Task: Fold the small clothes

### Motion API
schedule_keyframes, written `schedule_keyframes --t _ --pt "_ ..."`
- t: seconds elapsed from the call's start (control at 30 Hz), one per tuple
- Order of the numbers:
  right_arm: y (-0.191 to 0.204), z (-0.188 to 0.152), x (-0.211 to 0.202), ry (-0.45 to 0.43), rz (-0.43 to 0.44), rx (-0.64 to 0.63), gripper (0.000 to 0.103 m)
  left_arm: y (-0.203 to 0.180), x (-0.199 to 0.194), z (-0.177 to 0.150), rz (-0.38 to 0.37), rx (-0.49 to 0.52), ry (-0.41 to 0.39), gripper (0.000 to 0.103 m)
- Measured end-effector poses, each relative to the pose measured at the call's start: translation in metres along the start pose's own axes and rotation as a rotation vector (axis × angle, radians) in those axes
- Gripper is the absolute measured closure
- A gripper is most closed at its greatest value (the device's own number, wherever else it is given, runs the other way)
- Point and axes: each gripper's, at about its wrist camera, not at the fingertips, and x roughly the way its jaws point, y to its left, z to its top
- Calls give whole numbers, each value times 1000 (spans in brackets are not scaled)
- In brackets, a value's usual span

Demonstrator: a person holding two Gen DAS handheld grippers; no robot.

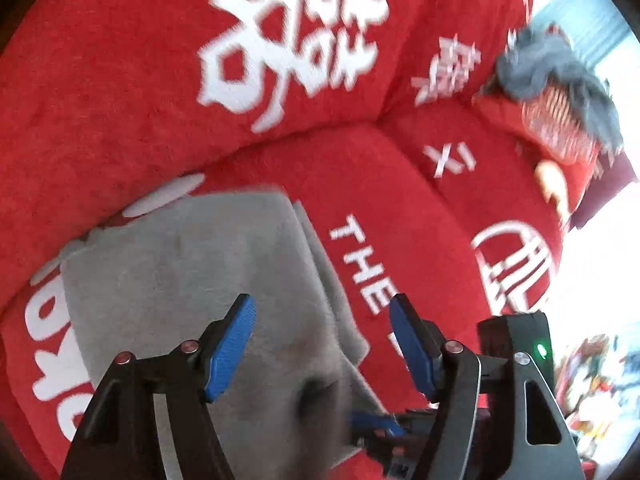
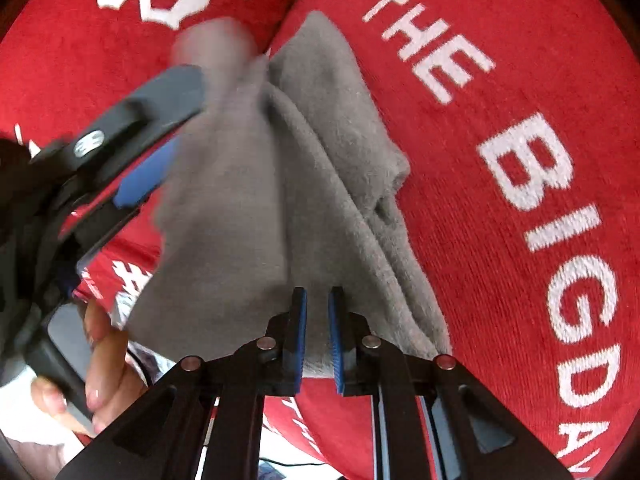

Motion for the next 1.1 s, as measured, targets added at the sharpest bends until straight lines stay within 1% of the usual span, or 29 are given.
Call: schedule_keyframes --t 0.03,0.07,0.1,0.13,0.17,0.2,0.23,0.3,0.33,0.37,0.4,0.43,0.47,0.53,0.6,0.63,0.67,0.73,0.8,0.83,0.87,0.93,1.0,1.07,1.1 --pt "-2 3 -3 -19 29 23 68 8 -10 -1 -1 -29 -25 32" --pt "-4 8 -6 -37 62 53 59 18 -20 -4 8 -63 -54 32" --pt "-6 10 -8 -44 86 70 59 31 -28 -8 31 -94 -72 32" --pt "-10 14 -9 -53 122 98 59 43 -33 -13 67 -123 -80 20" --pt "-13 16 -10 -62 153 124 59 62 -38 -20 133 -170 -89 15" --pt "-17 18 -10 -70 183 148 59 72 -41 -26 164 -195 -97 15" --pt "-21 20 -10 -80 223 178 59 91 -42 -33 203 -238 -89 15" --pt "-27 17 -5 -96 297 228 54 118 -39 -47 251 -310 -43 15" --pt "-29 19 -3 -100 352 254 47 132 -38 -56 273 -347 -29 15" --pt "-31 22 -1 -102 396 276 45 142 -37 -62 285 -369 -22 15" --pt "-31 23 5 -99 407 282 45 150 -35 -68 301 -388 -14 15" --pt "-31 29 3 -88 403 281 45 156 -33 -72 311 -400 -6 15" --pt "-27 36 9 -69 370 256 44 162 -30 -77 320 -414 3 15" --pt "-12 51 2 -38 312 204 44 166 -26 -82 322 -427 9 15" --pt "7 62 8 3 225 119 49 164 -19 -84 328 -424 6 15" --pt "18 67 11 16 167 64 64 163 -17 -84 332 -423 5 15" --pt "35 73 14 30 54 -27 89 162 -15 -83 333 -422 3 15" --pt "58 74 13 23 -54 -141 89 158 -18 -81 324 -417 -4 15" --pt "86 69 -2 -16 -51 -272 89 146 -22 -78 304 -385 -26 15" --pt "94 67 -8 -32 -59 -315 89 142 -22 -77 306 -361 -27 15" --pt "97 65 -14 -37 -63 -329 89 139 -21 -74 309 -344 -20 15" --pt "82 67 -17 -34 -81 -288 89 134 -11 -72 315 -324 4 15" --pt "67 71 -12 -32 -116 -221 89 134 -3 -72 304 -328 14 15" --pt "43 73 0 -5 -144 -160 88 134 3 -75 298 -335 21 15" --pt "32 74 3 -5 -144 -144 87 135 3 -76 292 -341 16 15"
